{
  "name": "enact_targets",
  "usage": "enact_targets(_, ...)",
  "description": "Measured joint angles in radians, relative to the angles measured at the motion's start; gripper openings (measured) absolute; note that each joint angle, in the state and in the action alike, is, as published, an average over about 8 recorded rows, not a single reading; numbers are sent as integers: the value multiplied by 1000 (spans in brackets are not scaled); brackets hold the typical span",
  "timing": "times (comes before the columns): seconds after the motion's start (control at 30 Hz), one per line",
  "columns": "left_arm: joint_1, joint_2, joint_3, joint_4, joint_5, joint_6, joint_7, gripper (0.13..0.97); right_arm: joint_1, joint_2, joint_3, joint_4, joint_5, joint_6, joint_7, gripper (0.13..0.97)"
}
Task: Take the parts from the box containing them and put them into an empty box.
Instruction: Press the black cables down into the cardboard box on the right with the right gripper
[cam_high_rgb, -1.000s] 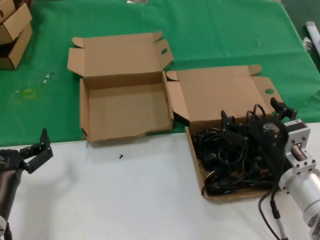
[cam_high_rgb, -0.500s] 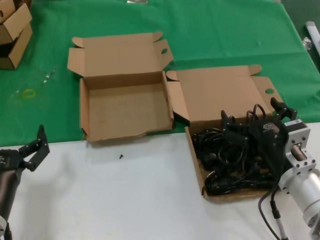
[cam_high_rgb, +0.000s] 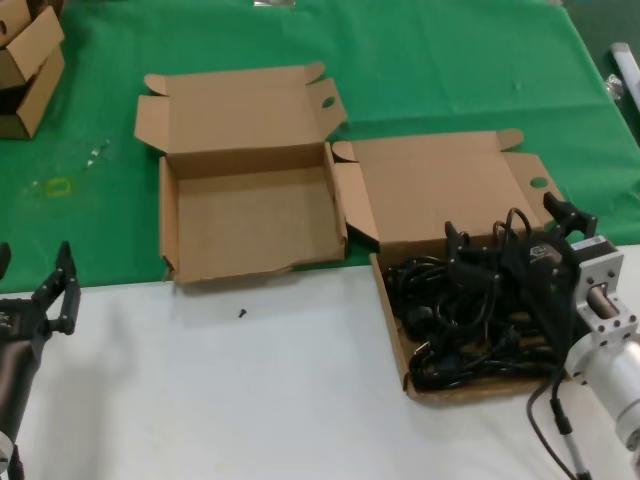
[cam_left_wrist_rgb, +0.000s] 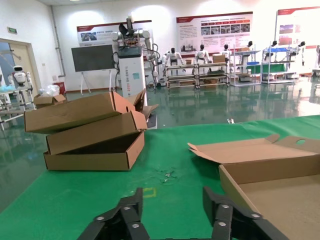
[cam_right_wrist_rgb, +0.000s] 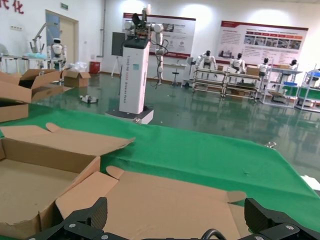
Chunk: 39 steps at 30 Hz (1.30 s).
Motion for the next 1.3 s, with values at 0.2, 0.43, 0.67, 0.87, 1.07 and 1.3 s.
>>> enact_targets(0.2,0,0,0,0,0,0,0,463,5,95,-55,26,18,3,23,966)
enact_targets(0.43,0,0,0,0,0,0,0,300,22,262,-126,75,21,-41,70,966)
enact_targets(0.67,0,0,0,0,0,0,0,214,67,445,-150,112,-1,-202,108,966)
enact_targets(0.87,0,0,0,0,0,0,0,170,146,567,-162,107,-22,-412,75,966)
enact_targets(1.07,0,0,0,0,0,0,0,143,279,621,-182,46,-31,-633,-53,966)
enact_targets(1.3,0,0,0,0,0,0,0,143,439,630,-226,-50,-33,-908,-272,966)
